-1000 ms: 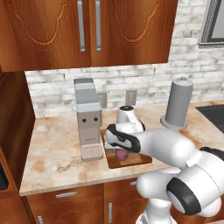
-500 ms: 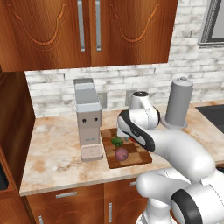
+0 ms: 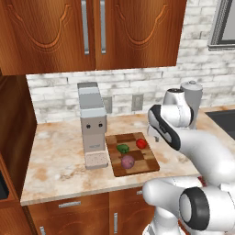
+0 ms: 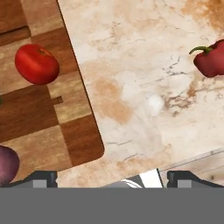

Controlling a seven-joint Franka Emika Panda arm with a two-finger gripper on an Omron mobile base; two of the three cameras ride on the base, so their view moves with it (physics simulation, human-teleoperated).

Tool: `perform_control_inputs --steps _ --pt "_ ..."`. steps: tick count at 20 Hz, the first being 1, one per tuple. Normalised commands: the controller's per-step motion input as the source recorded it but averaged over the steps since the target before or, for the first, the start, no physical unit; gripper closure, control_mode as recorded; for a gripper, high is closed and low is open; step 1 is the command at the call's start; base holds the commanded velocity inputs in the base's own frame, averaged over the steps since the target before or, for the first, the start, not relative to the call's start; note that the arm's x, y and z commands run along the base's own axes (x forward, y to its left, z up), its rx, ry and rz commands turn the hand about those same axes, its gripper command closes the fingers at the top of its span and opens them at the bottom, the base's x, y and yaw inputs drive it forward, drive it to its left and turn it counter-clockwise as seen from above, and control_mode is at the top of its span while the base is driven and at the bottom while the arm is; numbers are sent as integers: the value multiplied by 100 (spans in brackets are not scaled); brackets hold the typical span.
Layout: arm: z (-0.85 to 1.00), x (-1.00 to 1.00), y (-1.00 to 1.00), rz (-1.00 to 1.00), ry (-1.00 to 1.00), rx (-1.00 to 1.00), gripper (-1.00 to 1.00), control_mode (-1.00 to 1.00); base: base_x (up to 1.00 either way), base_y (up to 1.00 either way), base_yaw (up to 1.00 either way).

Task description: Place the avocado, onion, tomato, and bell pepper on the cutting board.

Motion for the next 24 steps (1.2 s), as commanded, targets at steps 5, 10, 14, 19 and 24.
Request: perform_control_inputs --steps 5,10,14,19,24 --pt "0 2 -77 -1 6 0 -100 -100 0 0 0" --pt "0 3 -77 8 2 0 -100 -100 0 0 0" --pt "0 7 -56 9 0 0 -100 -100 0 0 0" --pt "-10 18 -28 9 0 0 -100 -100 0 0 0" --pt "-28 26 -23 6 3 0 -100 -100 0 0 0"
